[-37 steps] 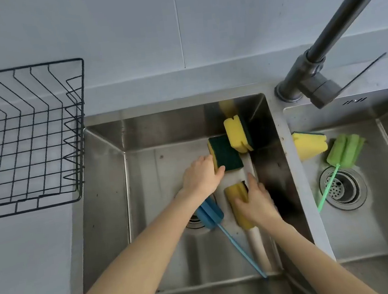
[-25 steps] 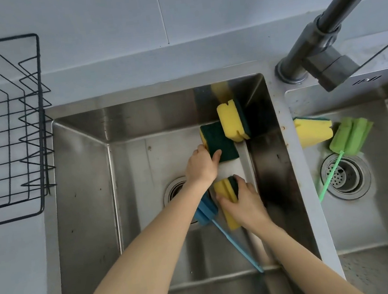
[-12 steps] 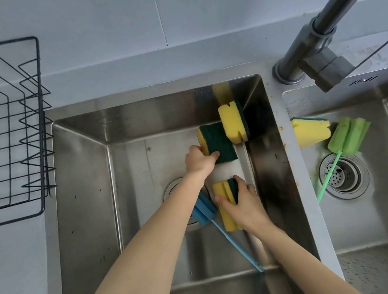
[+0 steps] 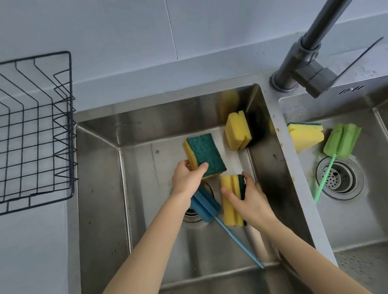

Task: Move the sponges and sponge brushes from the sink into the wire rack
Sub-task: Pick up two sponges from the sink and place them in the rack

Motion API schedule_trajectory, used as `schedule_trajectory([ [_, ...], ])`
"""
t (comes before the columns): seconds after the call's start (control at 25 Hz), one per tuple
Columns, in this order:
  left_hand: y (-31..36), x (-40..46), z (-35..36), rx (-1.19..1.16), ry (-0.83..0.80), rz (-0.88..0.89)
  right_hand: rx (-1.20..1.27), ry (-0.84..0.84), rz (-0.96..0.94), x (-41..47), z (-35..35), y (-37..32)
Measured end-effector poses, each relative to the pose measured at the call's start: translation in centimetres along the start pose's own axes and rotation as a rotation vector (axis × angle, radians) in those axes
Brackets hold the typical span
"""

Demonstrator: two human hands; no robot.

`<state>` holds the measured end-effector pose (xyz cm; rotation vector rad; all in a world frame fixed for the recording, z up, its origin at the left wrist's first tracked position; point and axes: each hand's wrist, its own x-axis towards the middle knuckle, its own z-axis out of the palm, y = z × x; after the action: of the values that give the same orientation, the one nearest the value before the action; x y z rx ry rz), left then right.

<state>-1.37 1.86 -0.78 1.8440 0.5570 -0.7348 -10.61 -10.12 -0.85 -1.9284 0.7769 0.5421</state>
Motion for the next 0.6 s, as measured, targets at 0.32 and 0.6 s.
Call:
schedule_trajectory([
  [0.32, -3.0, -5.5, -2.4, -0.19, 0.041, -0.012, -0.022, 0.059, -0.029, -3.3, -0.7, -1.4],
  [0.6, -3.0, -9.2, -4.2, -0.327, -0.074, 0.062, -0.021, 0.106, -0.036, -5.5, -1.3, -3.3],
])
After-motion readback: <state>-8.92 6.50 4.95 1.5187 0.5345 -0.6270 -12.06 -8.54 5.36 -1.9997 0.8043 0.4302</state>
